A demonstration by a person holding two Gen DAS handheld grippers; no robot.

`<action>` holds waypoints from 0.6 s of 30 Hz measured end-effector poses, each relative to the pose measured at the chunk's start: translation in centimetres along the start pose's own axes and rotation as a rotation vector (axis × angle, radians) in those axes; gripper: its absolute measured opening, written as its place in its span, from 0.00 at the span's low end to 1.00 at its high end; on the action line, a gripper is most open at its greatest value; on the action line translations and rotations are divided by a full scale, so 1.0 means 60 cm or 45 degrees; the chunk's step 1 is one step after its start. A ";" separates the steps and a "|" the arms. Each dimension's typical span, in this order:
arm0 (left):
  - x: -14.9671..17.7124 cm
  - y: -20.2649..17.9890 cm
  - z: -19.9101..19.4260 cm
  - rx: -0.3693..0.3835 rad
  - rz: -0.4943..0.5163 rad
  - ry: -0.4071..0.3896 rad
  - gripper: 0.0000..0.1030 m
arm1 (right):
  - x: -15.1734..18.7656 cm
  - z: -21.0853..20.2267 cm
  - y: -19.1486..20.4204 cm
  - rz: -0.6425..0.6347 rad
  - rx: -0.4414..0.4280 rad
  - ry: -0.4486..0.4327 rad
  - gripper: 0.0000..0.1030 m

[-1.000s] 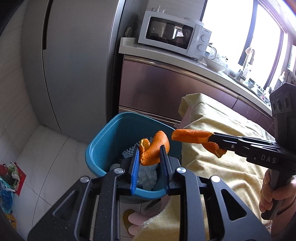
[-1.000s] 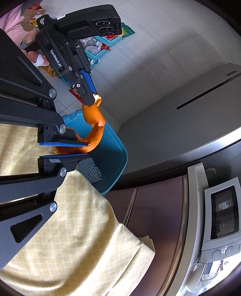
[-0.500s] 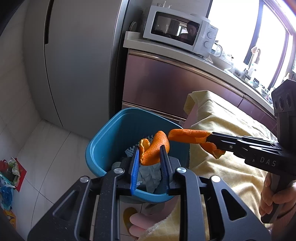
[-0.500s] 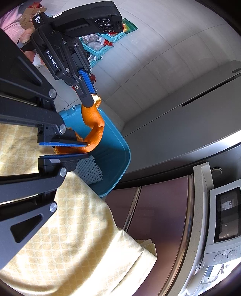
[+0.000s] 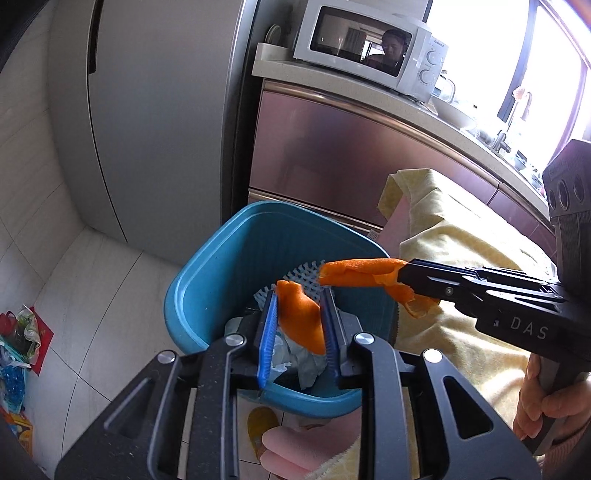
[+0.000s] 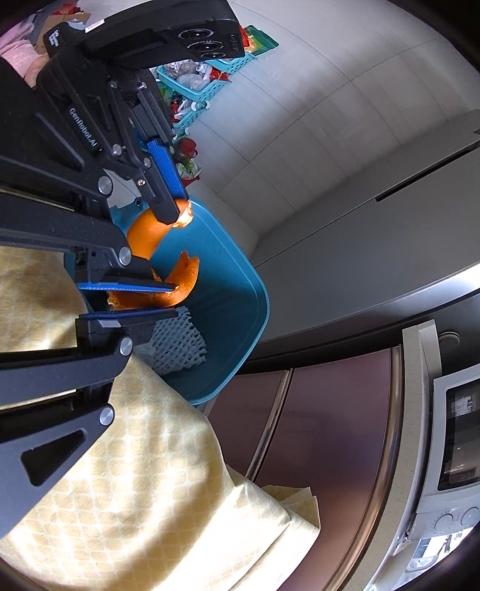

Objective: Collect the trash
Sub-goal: 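Open both tools to drop the orange peels into the bin, then move both open tools back over the table toward the copper wrappers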

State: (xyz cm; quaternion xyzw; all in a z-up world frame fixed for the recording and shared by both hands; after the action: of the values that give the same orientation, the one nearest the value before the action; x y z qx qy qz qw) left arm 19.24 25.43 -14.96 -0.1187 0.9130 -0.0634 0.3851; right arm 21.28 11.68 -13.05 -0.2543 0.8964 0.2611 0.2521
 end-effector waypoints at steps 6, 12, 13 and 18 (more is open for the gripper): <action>0.000 -0.003 0.015 0.002 -0.009 0.004 0.21 | -0.002 0.017 -0.008 0.041 -0.012 0.013 0.12; 0.001 -0.015 0.009 0.025 -0.006 -0.008 0.21 | 0.009 -0.001 -0.014 0.044 -0.025 -0.004 0.12; -0.002 -0.017 0.007 0.033 -0.003 -0.014 0.21 | 0.011 -0.009 -0.017 0.043 -0.025 -0.012 0.12; -0.007 -0.046 -0.024 0.088 0.027 -0.071 0.35 | 0.024 -0.060 -0.023 0.021 -0.041 -0.068 0.12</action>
State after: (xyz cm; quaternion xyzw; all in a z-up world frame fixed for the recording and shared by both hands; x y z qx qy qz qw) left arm 18.94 22.94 -13.09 -0.0973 0.9004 -0.0877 0.4149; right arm 19.86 8.06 -11.68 -0.2439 0.8870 0.2844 0.2698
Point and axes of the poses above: each gripper's, at about its wrist camera, not at the fingertips, and z roughly the way its jaws point, y to its left, x to its underside, the point moved 9 cm from there along z, roughly the way its jaws point, and after that the axes turned 2 degrees about -y, right-handed, at the moved point
